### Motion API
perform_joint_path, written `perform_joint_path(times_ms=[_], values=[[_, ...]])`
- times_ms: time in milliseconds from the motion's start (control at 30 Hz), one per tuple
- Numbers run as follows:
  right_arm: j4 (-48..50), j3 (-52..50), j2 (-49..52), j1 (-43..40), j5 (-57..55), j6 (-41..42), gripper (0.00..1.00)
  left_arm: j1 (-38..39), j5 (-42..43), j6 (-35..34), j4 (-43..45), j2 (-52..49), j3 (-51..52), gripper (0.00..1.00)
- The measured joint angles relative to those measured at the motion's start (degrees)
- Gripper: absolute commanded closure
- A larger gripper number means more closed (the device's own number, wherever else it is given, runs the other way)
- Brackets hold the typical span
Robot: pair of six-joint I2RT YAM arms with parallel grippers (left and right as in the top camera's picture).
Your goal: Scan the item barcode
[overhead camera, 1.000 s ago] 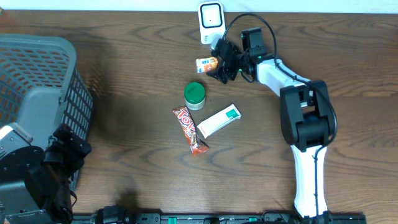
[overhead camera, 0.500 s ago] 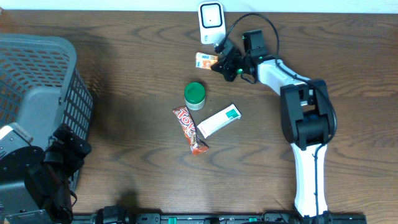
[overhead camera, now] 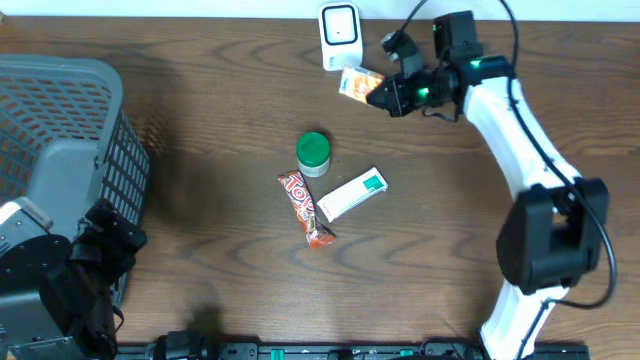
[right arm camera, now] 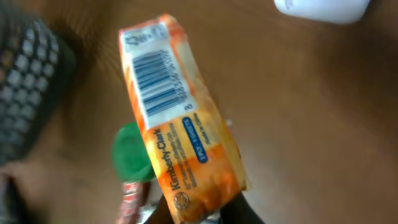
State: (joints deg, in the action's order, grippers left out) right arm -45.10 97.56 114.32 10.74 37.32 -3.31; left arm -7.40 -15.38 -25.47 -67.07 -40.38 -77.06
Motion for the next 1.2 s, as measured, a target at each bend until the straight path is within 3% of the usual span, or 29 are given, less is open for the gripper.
perform_joint_path(times_ms=[100,267,533,833,1033,1200], values=[[-9.90,0.20,-0.44,0.00,-2.78,9.05,0.99,0.00,0.02,0.00,-0.02,0.00,0.00,0.02],[-21.03,0.09,0.15,0.00,-4.70,15.43,0.99,0.00,0.02,0.00,0.00,0.00,0.00,0.02],[-13.00,0.09,0.17,1.49,3.72,22.21,0.99,0.00,0.00,0.00,0.00,0.00,0.00,0.02],[18.45,-0.22,0.63,4.35,13.33,38.21,0.99,0.00,0.00,0.00,-0.04,0.00,0.00,0.02],[50.99,0.09,5.88,4.33,18.21,61.99,0.99,-0.02,0.00,0.00,-0.02,0.00,0.00,0.02],[73.81,0.17,15.45,4.02,20.31,90.05,0.99,-0.02,-0.02,0.00,0.00,0.00,0.00,0.02]])
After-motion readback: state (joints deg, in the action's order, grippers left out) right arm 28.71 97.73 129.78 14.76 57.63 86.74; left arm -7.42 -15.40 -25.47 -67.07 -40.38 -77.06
